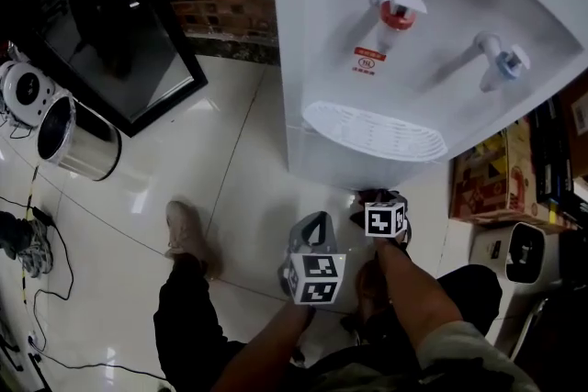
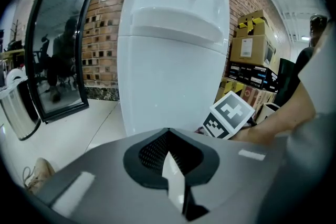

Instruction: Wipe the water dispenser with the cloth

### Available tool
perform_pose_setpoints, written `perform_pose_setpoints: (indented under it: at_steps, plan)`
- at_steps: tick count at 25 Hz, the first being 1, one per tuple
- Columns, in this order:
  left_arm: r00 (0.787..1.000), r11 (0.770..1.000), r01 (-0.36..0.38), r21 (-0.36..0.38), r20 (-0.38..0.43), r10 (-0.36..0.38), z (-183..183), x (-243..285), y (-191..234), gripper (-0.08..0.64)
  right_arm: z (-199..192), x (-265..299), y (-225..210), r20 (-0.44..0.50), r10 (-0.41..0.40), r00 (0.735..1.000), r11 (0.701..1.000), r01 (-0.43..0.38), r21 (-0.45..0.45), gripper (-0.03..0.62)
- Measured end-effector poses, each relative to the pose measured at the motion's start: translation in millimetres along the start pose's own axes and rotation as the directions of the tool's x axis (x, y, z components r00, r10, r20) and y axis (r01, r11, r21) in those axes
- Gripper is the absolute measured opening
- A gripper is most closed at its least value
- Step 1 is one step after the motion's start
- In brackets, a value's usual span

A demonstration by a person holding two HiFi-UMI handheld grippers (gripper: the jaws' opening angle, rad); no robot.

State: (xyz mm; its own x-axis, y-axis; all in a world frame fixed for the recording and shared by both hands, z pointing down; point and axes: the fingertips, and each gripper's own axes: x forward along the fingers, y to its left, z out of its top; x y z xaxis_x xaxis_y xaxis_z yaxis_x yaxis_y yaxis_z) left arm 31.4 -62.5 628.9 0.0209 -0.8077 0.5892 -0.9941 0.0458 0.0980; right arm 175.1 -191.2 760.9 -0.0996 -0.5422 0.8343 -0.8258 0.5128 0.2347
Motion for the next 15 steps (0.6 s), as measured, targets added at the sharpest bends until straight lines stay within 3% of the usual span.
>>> perform_pose_setpoints:
  at_steps: [9, 13, 15]
  plan:
    - [0.999, 1.0, -0.014, -0.028, 0.049, 0.015, 17.7, -25.2, -9.7, 0.0, 5.3, -29.0, -22.7, 0.041, -0.04, 0.998, 0.999, 0.039, 0.028, 0.044]
    - [0.997, 1.0, -0.012, -0.017, 0.071, 0.013, 35.4, -35.7, -19.9, 0.0, 3.9, -56.0, -19.1, 0.065, 0.038, 0.997, 0.994, -0.045, 0.1, 0.044]
    - [0.994, 1.0, -0.008, 0.001, 0.105, 0.008, 55.6, -44.6, -25.6, 0.0, 17.8, -79.6, -10.6, 0.132, 0.096, 0.987, 0.985, -0.113, 0.131, 0.044]
